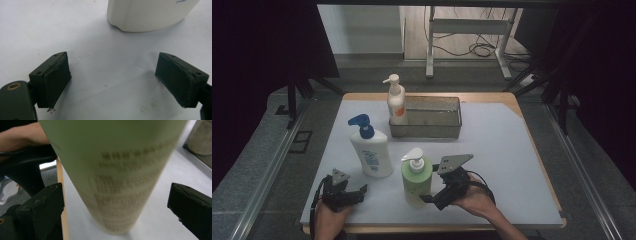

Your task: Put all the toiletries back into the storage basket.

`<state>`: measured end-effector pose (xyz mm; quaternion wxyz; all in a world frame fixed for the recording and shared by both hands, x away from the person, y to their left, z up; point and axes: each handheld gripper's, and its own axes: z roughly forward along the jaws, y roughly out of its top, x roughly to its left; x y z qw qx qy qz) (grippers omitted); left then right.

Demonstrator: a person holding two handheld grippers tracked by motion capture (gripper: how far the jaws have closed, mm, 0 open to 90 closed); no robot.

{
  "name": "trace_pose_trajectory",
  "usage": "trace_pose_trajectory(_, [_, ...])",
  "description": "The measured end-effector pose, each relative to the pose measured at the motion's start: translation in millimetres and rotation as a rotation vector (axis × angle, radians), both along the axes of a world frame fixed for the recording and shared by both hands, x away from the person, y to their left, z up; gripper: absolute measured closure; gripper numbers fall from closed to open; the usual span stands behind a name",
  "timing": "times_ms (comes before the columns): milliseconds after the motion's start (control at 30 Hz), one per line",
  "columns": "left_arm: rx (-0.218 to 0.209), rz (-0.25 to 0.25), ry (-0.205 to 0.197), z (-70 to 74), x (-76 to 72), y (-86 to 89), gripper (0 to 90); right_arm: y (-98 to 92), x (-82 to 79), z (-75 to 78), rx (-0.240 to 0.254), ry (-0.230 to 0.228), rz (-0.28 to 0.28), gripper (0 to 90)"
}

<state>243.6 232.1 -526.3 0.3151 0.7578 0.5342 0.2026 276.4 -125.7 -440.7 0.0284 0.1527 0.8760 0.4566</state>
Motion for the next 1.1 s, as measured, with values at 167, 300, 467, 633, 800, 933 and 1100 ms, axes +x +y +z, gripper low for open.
trace_pose_trajectory(167, [0.001,-0.001,0.002,0.2,0.0,0.1,12.0,9.2,0.1,5.4,0.01,-0.004,0.005,0.5])
trace_pose_trajectory(300, [0.001,-0.001,0.002,0.2,0.0,0.1,12.0,14.1,1.2,7.3,0.017,-0.008,0.002,0.9])
trace_pose_trajectory(467, [0.001,-0.001,0.002,0.2,0.0,0.1,12.0,21.3,1.6,7.0,0.015,-0.005,0.005,2.1])
trace_pose_trajectory(633, [0.001,-0.001,0.002,0.2,0.0,0.2,12.0,26.2,1.4,7.2,0.014,-0.02,-0.004,3.1])
trace_pose_trajectory(800, [0.001,-0.001,0.003,0.2,0.0,0.1,12.0,26.9,2.4,8.2,0.02,-0.024,-0.01,6.0])
trace_pose_trajectory(933, [0.001,-0.001,0.003,0.2,0.0,0.1,12.0,27.6,3.0,8.5,0.026,-0.031,-0.014,7.4])
trace_pose_trajectory(1100, [0.001,-0.001,0.002,0.2,0.0,0.1,12.0,30.4,5.0,8.1,0.031,-0.042,-0.007,9.9])
